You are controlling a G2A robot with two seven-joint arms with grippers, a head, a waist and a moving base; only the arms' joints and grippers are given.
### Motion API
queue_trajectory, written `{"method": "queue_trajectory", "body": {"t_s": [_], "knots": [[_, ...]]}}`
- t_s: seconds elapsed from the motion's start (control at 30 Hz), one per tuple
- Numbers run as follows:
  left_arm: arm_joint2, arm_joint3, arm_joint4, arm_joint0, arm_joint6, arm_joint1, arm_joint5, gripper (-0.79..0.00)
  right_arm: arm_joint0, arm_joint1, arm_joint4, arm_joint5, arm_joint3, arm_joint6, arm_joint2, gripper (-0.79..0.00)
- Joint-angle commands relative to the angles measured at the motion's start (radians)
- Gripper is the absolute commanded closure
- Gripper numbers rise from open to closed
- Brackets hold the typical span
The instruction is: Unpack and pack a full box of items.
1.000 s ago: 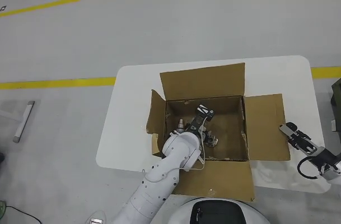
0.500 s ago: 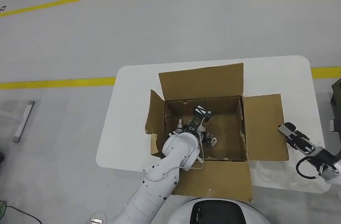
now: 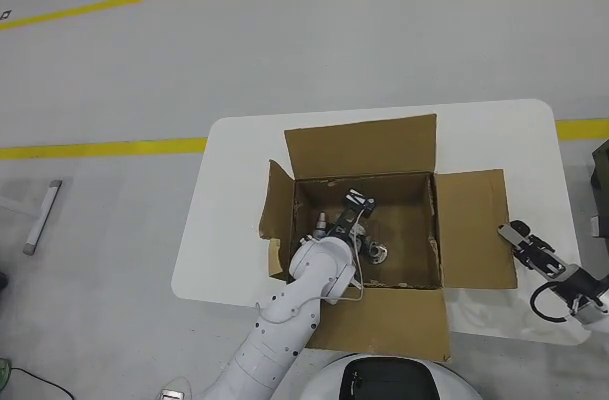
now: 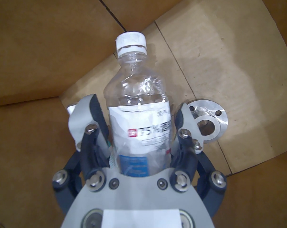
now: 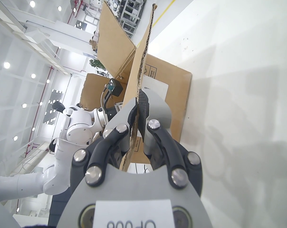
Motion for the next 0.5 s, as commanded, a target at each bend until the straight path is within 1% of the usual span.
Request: {"method": "queue_trajectory", "body": {"t_s": [0.0, 0.13, 0.23, 0.47], "knots": [[-0.002, -0.001, 0.003, 0.003, 0.004, -0.001, -0.001, 0.0, -0.001, 0.0, 0.002, -0.001, -0.002, 0.0, 0.002, 0.0], [-0.009, -0.013, 0.004, 0.012, 0.009, -0.002, 0.0, 0.0, 0.0, 0.0, 0.005, -0.001, -0.005, 0.002, 0.008, 0.0], [-0.018, -0.048, -0.023, 0.026, 0.013, -0.004, -0.002, 0.0, 0.003, 0.0, 0.005, 0.001, -0.007, 0.0, 0.019, 0.0], [-0.045, -0.206, -0.049, 0.078, 0.01, 0.001, -0.019, 0.0, 0.009, 0.003, 0.017, 0.004, -0.006, 0.003, 0.062, 0.0]]}}
